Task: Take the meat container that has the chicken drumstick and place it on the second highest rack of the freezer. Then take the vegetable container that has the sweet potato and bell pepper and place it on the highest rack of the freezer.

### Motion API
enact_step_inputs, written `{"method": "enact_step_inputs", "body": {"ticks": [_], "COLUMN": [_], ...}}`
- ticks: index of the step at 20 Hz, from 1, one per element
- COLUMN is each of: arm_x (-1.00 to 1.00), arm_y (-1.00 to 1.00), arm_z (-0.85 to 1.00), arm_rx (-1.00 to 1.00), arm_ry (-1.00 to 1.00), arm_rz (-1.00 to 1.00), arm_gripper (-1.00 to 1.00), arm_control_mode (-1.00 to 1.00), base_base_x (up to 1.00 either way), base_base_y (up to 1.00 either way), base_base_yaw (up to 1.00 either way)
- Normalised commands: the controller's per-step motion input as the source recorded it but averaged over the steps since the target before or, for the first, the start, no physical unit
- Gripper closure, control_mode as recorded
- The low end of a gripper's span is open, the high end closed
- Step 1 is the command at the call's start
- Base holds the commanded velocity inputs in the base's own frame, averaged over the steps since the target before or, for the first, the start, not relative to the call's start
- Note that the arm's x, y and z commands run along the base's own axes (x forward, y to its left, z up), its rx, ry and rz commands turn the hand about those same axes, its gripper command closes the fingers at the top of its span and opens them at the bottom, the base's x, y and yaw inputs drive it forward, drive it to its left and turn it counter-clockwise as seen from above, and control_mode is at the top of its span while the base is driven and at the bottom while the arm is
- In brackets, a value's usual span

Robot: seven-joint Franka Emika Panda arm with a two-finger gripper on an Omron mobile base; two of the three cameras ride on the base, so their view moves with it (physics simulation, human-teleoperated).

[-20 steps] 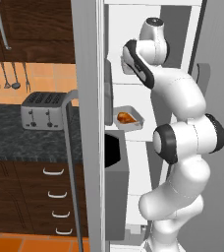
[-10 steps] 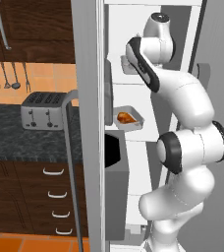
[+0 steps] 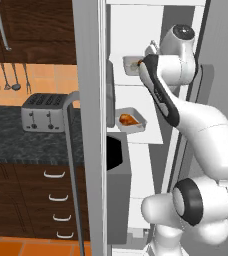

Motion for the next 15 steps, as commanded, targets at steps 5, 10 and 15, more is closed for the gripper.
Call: {"method": "enact_step_inputs", "body": {"ticks": [5, 10, 15], "arm_x": [-1.00, -1.00, -1.00], "arm_y": [-0.01, 0.00, 0.00], "arm_z": [-0.49, -0.37, -0.50], "arm_rx": [0.00, 0.00, 0.00], "arm_ry": [0.04, 0.24, 0.22], "arm_rz": [0.02, 0.01, 0.00], "arm_gripper": [-1.00, -1.00, -1.00], "arm_control_mode": [-1.00, -1.00, -1.00], "base_base_x": [0.00, 0.00, 0.00], "base_base_y": [0.00, 0.00, 0.00], "base_base_yaw": [0.00, 0.00, 0.00]}}
